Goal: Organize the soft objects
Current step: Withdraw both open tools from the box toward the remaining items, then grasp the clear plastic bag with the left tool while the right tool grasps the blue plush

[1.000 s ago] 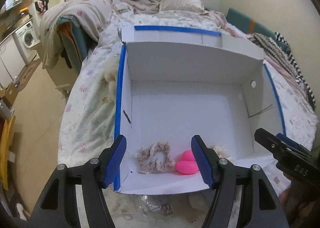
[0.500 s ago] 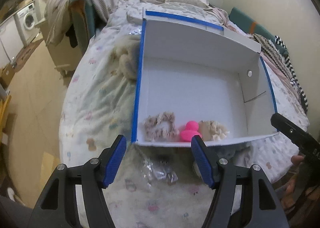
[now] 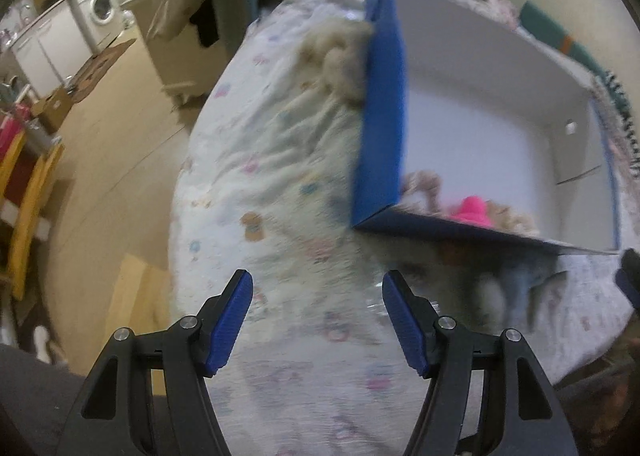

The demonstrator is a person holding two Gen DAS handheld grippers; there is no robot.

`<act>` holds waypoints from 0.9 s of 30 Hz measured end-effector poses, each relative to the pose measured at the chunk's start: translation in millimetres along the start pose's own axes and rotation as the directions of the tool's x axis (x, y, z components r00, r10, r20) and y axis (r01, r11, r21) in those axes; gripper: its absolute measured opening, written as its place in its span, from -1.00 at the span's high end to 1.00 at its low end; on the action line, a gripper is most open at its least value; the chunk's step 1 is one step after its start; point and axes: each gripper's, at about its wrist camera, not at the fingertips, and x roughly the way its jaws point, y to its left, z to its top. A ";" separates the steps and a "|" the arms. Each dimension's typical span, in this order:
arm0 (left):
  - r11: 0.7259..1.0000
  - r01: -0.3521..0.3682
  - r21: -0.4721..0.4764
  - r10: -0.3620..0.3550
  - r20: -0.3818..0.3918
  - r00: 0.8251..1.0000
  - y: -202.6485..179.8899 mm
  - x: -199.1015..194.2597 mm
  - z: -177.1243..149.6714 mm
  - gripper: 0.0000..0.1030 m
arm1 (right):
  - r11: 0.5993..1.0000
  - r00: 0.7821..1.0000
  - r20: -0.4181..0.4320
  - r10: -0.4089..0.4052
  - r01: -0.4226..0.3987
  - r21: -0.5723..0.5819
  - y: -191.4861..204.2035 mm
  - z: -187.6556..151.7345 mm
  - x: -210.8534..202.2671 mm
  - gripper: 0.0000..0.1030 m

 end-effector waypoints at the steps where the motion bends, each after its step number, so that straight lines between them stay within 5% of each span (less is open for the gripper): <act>1: 1.000 -0.023 -0.001 0.023 -0.015 1.000 1.4 4.8 -0.5 -0.25 | 1.000 1.000 -0.008 -0.003 0.003 0.002 -0.7 -0.9 2.2 -1.00; 11: 0.998 0.003 -0.059 -0.015 -0.206 0.978 -6.8 63.8 -1.5 -0.25 | 0.996 0.996 -0.086 0.013 -0.005 0.091 -20.7 -1.7 19.6 -1.00; 18: 0.999 0.041 -0.011 -0.042 -0.252 0.967 -43.3 90.0 0.4 -0.22 | 0.991 0.974 -0.215 0.072 -0.046 0.123 -26.9 -11.2 45.9 -1.00; 19: 0.999 0.041 -0.005 -0.041 -0.255 0.966 -46.2 92.5 0.5 -0.19 | 0.992 0.971 -0.224 0.078 -0.053 0.116 -24.4 -11.9 48.0 -1.00; 21: 0.999 0.026 0.020 -0.019 -0.267 0.964 -52.4 99.7 -0.3 0.33 | 0.994 0.969 -0.237 0.077 -0.057 0.093 -18.4 -13.7 52.3 -1.00; 27: 0.999 0.018 0.041 -0.005 -0.300 0.954 -49.5 110.8 -1.5 0.55 | 0.999 0.958 -0.283 0.048 -0.047 0.011 5.6 -18.9 73.8 -1.00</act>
